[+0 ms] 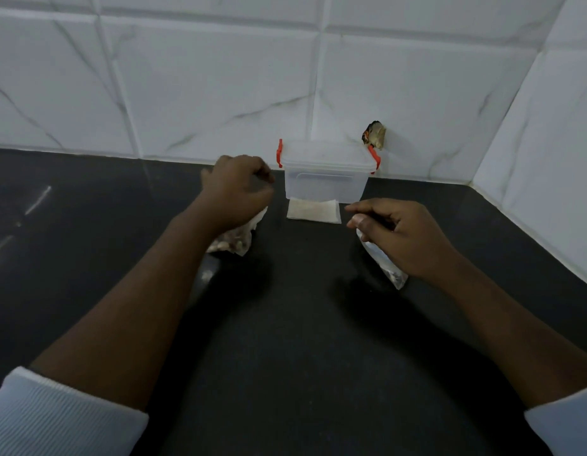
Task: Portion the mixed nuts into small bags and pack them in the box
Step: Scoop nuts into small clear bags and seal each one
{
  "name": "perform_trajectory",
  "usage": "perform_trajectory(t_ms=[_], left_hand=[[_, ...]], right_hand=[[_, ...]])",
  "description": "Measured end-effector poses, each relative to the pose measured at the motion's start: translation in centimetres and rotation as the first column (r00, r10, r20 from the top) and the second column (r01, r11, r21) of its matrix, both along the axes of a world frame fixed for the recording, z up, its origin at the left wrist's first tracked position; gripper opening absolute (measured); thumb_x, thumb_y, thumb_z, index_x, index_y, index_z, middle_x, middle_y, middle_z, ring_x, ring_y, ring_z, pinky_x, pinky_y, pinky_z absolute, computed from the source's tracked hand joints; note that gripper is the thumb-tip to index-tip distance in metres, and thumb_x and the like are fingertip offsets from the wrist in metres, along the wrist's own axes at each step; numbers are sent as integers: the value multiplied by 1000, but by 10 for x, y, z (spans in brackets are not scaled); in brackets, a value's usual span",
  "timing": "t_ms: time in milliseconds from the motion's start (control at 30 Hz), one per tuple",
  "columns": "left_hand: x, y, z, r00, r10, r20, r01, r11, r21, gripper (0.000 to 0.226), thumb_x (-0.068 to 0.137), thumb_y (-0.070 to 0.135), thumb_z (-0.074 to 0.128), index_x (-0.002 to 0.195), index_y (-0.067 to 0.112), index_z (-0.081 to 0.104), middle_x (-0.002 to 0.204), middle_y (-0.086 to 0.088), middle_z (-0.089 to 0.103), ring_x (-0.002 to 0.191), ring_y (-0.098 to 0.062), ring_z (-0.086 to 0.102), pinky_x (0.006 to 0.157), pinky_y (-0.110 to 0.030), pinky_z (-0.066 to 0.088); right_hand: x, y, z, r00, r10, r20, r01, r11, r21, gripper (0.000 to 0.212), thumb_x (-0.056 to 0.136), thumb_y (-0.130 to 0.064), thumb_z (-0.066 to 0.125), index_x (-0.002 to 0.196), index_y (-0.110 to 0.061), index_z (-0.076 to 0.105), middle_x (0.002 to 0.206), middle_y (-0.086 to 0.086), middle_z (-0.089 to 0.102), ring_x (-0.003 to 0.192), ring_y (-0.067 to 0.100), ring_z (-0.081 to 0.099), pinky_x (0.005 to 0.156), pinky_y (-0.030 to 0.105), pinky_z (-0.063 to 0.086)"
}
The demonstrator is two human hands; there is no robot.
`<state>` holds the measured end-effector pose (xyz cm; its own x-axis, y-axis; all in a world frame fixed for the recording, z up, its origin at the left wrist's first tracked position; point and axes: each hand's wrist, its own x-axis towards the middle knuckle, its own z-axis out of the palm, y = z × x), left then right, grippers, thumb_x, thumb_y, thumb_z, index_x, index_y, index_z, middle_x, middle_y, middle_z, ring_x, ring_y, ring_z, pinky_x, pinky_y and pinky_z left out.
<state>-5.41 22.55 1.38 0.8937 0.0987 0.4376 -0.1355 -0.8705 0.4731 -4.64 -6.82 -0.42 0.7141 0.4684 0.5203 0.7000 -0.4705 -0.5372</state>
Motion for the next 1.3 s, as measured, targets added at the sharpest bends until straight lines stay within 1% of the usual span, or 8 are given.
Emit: perform_trajectory(t_ms=[100, 233, 333, 500, 867, 1000, 1167, 1300], left_hand=[[-1, -46, -7, 991, -84, 102, 55, 963, 265, 20, 96, 30, 58, 114, 31, 66, 118, 9, 67, 123, -21, 48, 102, -45, 28], [19, -82, -29, 993, -115, -26, 109, 818, 565, 29, 97, 25, 59, 126, 24, 60, 121, 0, 68, 120, -25, 48, 100, -44, 30], [34, -94, -33, 995, -38, -93, 88, 762, 642, 31, 96, 22, 57, 127, 21, 53, 113, -5, 69, 117, -29, 47, 102, -48, 32], [39, -93, -40, 997, -12, -82, 57, 818, 572, 64, 97, 24, 59, 155, 24, 30, 122, -8, 68, 123, -31, 48, 105, -49, 29], [35, -85, -40, 998, -52, 42, 30, 909, 416, 60, 96, 19, 62, 151, 26, 38, 135, -3, 63, 131, -26, 47, 113, -48, 26], [27, -84, -34, 970, -114, 216, 49, 957, 285, 66, 89, 9, 70, 148, 21, 44, 136, -6, 61, 131, -27, 49, 112, -46, 29], [9, -92, -15, 873, -289, 392, 211, 950, 230, 75, 80, -9, 72, 143, 21, 44, 118, -1, 64, 109, -21, 62, 106, -41, 31], [2, -98, -6, 857, -370, 358, 383, 923, 36, 69, 89, -12, 55, 144, 27, 41, 99, 17, 53, 88, 1, 59, 99, -28, 38]], right_hand=[[1, 0, 0, 1000, -4, 2, 4, 1000, -9, 22, 99, -14, 67, 119, -15, 77, 99, -11, 77, 86, 6, 72, 79, 17, 55], [2, 0, 1, 999, -16, 32, 16, 1000, -17, 22, 99, -15, 67, 119, -16, 77, 96, -14, 76, 86, 2, 71, 77, 16, 52], [2, -1, 1, 999, -16, 46, 17, 1000, -21, 23, 99, -14, 67, 120, -17, 77, 103, -13, 76, 96, 0, 70, 84, 16, 53], [3, -2, 0, 999, -24, 33, 25, 999, -36, 23, 99, -16, 66, 119, -18, 76, 107, -10, 77, 97, -1, 70, 88, 19, 55], [1, -4, 4, 997, -73, 31, 74, 997, -19, 23, 100, -16, 66, 121, -16, 76, 108, -7, 77, 98, 0, 68, 83, 9, 49], [3, -4, 3, 992, -122, 14, 122, 992, -25, 33, 101, -19, 64, 133, -19, 68, 124, -8, 71, 107, 1, 63, 95, 21, 52], [3, -2, 4, 987, -142, -73, 146, 988, 54, 61, 97, -23, 70, 153, -28, 45, 145, -5, 56, 128, 11, 54, 103, 30, 49], [1, -2, 7, 963, 9, -269, 73, 953, 295, 33, 97, -16, 71, 129, -17, 65, 107, 7, 75, 87, 25, 73, 72, 44, 64]])
